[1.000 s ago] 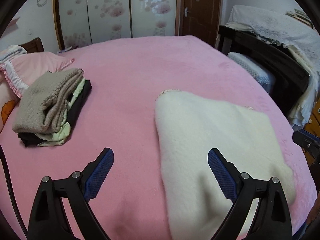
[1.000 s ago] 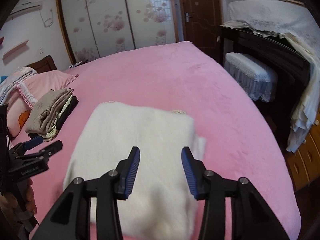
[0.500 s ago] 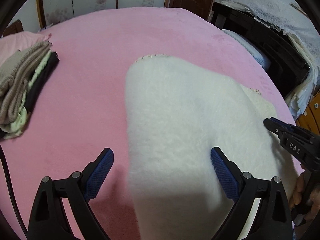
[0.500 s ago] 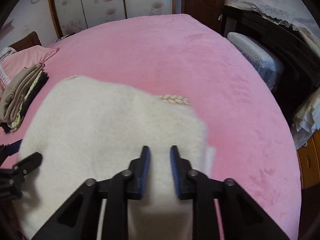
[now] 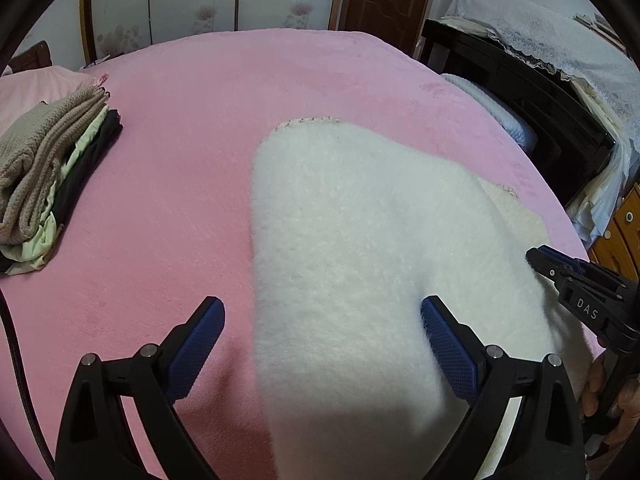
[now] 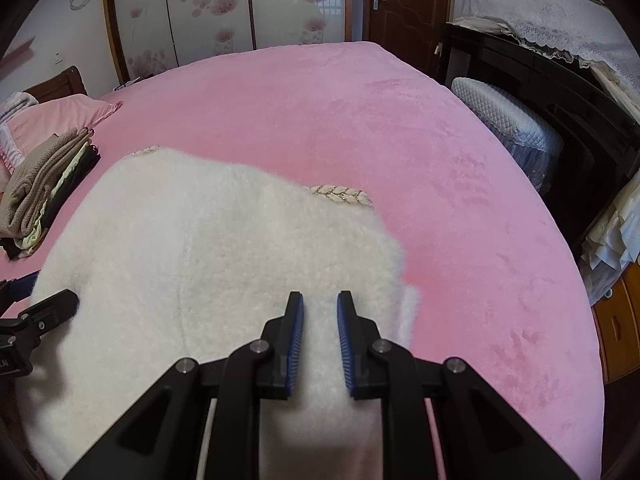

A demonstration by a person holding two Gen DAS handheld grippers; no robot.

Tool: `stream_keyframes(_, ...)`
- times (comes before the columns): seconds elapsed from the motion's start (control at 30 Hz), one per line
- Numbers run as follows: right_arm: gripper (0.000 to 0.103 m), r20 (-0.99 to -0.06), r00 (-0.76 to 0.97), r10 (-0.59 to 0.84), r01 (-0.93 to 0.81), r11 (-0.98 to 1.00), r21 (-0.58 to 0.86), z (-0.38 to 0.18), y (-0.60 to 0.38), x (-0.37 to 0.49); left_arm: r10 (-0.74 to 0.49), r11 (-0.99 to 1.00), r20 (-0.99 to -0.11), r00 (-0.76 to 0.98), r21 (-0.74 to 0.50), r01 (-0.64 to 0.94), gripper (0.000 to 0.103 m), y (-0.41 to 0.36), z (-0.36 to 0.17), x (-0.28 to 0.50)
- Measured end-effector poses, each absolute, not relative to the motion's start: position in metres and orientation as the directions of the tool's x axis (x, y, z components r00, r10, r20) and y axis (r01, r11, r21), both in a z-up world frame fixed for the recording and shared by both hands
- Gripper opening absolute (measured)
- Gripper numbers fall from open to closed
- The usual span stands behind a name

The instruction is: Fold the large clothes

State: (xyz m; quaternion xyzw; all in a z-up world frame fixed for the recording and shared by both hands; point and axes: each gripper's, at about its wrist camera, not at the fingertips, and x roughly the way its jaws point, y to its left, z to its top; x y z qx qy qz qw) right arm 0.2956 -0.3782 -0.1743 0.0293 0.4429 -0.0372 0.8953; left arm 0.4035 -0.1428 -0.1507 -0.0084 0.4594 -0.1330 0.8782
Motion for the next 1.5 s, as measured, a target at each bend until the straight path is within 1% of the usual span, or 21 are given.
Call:
stream_keyframes(0.13, 0.020, -0.804, 0.594, -0.023, 0.088, 0.995, 0.037, -0.161, -0.379, 0.291, -0.222, 0.970, -0.807, 0.547, -0.127, 0.206, 0.097, -0.143, -0.137, 0.399)
stream_keyframes(0.27, 0.022, -0.803, 0.597, 0.003, 0.075, 0.995, 0.060, -0.140, -0.376, 0.275, -0.243, 0.964, -0.800, 0.548, -0.136, 0.229, 0.098, -0.144, -0.114, 0.390)
stream_keyframes(0.3, 0.025, -0.799, 0.601, 0.001, 0.076, 0.995, 0.058, -0.133, -0.376, 0.269, -0.244, 0.962, -0.795, 0.555, -0.127, 0.241, 0.099, -0.146, -0.105, 0.385)
stream_keyframes(0.33, 0.026, -0.796, 0.605, 0.001, 0.078, 0.995, 0.061, -0.127, -0.376, 0.264, -0.240, 0.961, -0.791, 0.563, -0.111, 0.253, 0.102, -0.148, -0.094, 0.379)
stream_keyframes(0.37, 0.032, -0.791, 0.611, 0.009, 0.078, 0.994, 0.072, -0.119, -0.378, 0.258, -0.238, 0.960, -0.788, 0.568, -0.104, 0.258, 0.102, -0.148, -0.088, 0.377)
stream_keyframes(0.4, 0.041, -0.788, 0.615, 0.017, 0.079, 0.993, 0.083, -0.115, -0.379, 0.253, -0.237, 0.959, -0.783, 0.575, -0.096, 0.266, 0.102, -0.149, -0.078, 0.371)
stream_keyframes(0.43, 0.045, -0.784, 0.620, 0.027, 0.079, 0.992, 0.097, -0.108, -0.381, 0.246, -0.239, 0.958, -0.782, 0.576, -0.094, 0.271, 0.102, -0.149, -0.071, 0.367)
stream_keyframes(0.5, 0.063, -0.783, 0.620, 0.049, 0.079, 0.989, 0.125, -0.097, -0.383, 0.234, -0.251, 0.955, -0.788, 0.562, -0.108, 0.275, 0.102, -0.146, -0.056, 0.359)
stream_keyframes(0.57, 0.069, -0.777, 0.625, 0.070, 0.080, 0.985, 0.153, -0.086, -0.385, 0.222, -0.270, 0.951, -0.798, 0.539, -0.136, 0.276, 0.102, -0.142, -0.045, 0.353)
stream_keyframes(0.67, 0.070, -0.764, 0.641, 0.078, 0.085, 0.981, 0.172, -0.071, -0.390, 0.202, -0.311, 0.941, -0.817, 0.485, -0.195, 0.276, 0.102, -0.136, -0.032, 0.342)
stream_keyframes(0.77, 0.076, -0.751, 0.652, 0.103, 0.081, 0.975, 0.204, -0.057, -0.396, 0.185, -0.333, 0.931, -0.841, 0.426, -0.221, 0.291, 0.102, -0.133, -0.024, 0.334)
stream_keyframes(0.83, 0.077, -0.747, 0.652, 0.132, 0.072, 0.969, 0.235, -0.049, -0.400, 0.176, -0.335, 0.928, -0.855, 0.395, -0.229, 0.293, 0.102, -0.131, -0.022, 0.329)
stream_keyframes(1.03, 0.078, -0.738, 0.646, 0.196, 0.044, 0.955, 0.292, -0.031, -0.405, 0.159, -0.360, 0.924, -0.847, 0.392, -0.266, 0.275, 0.102, -0.118, -0.012, 0.315)
stream_keyframes(1.07, 0.078, -0.735, 0.647, 0.201, 0.044, 0.953, 0.299, -0.031, -0.407, 0.158, -0.359, 0.925, -0.848, 0.390, -0.265, 0.274, 0.102, -0.118, -0.013, 0.314)
stream_keyframes(1.1, 0.081, -0.735, 0.649, 0.198, 0.047, 0.953, 0.299, -0.033, -0.408, 0.159, -0.354, 0.926, -0.847, 0.396, -0.260, 0.273, 0.102, -0.117, -0.016, 0.314)
stream_keyframes(1.17, 0.084, -0.750, 0.637, 0.176, 0.068, 0.957, 0.282, -0.040, -0.409, 0.161, -0.365, 0.924, -0.831, 0.420, -0.268, 0.274, 0.102, -0.113, -0.021, 0.313)
stream_keyframes(1.23, 0.084, -0.753, 0.630, 0.190, 0.054, 0.957, 0.286, -0.052, -0.412, 0.167, -0.405, 0.909, -0.816, 0.412, -0.309, 0.281, 0.102, -0.111, -0.031, 0.315)
stream_keyframes(1.33, 0.084, -0.763, 0.576, 0.293, 0.018, 0.929, 0.371, -0.081, -0.419, 0.180, -0.453, 0.889, -0.809, 0.374, -0.378, 0.258, 0.102, -0.105, -0.057, 0.325)
stream_keyframes(1.43, 0.084, -0.785, 0.505, 0.358, 0.071, 0.889, 0.451, -0.123, -0.432, 0.196, -0.449, 0.889, -0.830, 0.331, -0.377, 0.260, 0.102, -0.107, -0.087, 0.336)
stream_keyframes(1.5, 0.084, -0.800, 0.467, 0.376, 0.107, 0.875, 0.473, -0.149, -0.438, 0.205, -0.481, 0.869, -0.837, 0.259, -0.417, 0.267, 0.102, -0.108, -0.111, 0.345)
